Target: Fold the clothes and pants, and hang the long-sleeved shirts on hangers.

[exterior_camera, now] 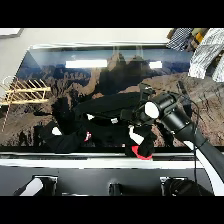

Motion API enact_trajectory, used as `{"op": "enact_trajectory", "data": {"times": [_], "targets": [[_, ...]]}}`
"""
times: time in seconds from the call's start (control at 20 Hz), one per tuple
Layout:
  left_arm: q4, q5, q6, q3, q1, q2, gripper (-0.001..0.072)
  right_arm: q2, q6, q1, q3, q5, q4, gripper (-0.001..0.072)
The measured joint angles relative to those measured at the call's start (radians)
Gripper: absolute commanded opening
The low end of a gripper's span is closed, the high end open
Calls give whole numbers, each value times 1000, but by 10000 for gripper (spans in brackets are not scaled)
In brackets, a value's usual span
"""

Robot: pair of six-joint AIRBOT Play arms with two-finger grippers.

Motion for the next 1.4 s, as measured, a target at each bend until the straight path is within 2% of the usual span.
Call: {"op": "enact_trajectory", "data": {"times": [0.1,0.2,0.45,0.5,0.55,0.6,1.0,1.4], "targets": [[-49,23,48,78,116,-98,615,0,0,0,0,6,3,40],[-72,32,131,173,196,-206,614,0,-2,0,0,10,3,40],[-103,48,443,314,262,-426,608,0,-2,0,0,18,3,40],[-106,53,503,325,263,-461,594,0,-2,0,0,18,2,40],[-107,61,550,333,262,-490,532,0,-2,0,0,18,-1,40],[-108,76,581,338,260,-514,512,0,-2,0,0,18,-4,40],[-117,151,696,352,242,-672,519,0,5,0,0,25,-25,40],[-117,159,711,352,234,-743,518,0,9,0,0,26,-39,40]]}}
